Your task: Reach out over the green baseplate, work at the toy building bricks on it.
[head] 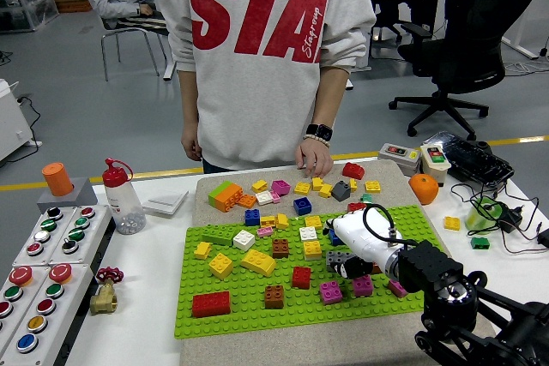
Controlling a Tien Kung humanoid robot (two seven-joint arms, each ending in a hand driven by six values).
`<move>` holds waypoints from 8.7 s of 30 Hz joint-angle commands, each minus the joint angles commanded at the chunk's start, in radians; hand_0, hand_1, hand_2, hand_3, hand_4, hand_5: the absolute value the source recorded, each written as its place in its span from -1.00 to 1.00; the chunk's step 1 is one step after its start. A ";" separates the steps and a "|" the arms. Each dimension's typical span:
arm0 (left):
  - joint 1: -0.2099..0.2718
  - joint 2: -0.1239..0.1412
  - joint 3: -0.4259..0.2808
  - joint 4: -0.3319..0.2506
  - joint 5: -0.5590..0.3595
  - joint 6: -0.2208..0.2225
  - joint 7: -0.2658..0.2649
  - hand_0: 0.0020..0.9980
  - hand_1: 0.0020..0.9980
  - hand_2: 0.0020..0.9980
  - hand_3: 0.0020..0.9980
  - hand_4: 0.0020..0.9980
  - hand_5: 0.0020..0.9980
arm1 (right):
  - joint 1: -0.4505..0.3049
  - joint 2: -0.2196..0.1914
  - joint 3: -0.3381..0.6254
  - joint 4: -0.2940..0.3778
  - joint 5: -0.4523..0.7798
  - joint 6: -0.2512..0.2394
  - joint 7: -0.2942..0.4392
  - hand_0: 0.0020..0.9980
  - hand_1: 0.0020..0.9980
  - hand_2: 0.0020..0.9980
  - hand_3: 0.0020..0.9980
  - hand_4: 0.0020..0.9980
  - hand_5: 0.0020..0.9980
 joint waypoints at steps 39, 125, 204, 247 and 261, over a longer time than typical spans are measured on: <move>-0.002 -0.002 -0.002 0.000 0.012 0.000 0.007 0.33 0.24 0.23 -0.03 -0.24 1.00 | 0.018 0.035 -0.057 -0.119 0.000 -0.061 -0.015 0.26 0.35 0.30 0.37 0.32 -0.26; 0.001 0.000 -0.009 -0.001 0.024 0.000 0.017 0.33 0.24 0.23 -0.03 -0.25 1.00 | 0.013 -0.001 -0.116 -0.082 0.033 -0.174 0.043 -0.12 -0.04 0.01 0.08 -0.12 -0.33; -0.002 0.006 -0.008 0.000 0.038 -0.008 0.036 0.33 0.23 0.22 -0.05 -0.25 1.00 | -0.053 -0.132 -0.255 0.099 0.008 -0.239 0.239 0.17 0.19 0.22 0.25 0.16 -0.46; -0.003 0.007 -0.005 0.000 0.034 -0.008 0.038 0.32 0.23 0.22 -0.06 -0.26 1.00 | -0.110 -0.197 -0.176 0.258 0.056 -0.321 0.262 0.03 0.17 0.16 0.17 0.11 -0.37; -0.003 0.007 -0.006 0.000 0.039 -0.009 0.041 0.32 0.23 0.22 -0.06 -0.26 1.00 | -0.129 -0.224 -0.192 0.273 0.069 -0.262 0.318 0.03 0.17 0.15 0.12 0.00 -0.31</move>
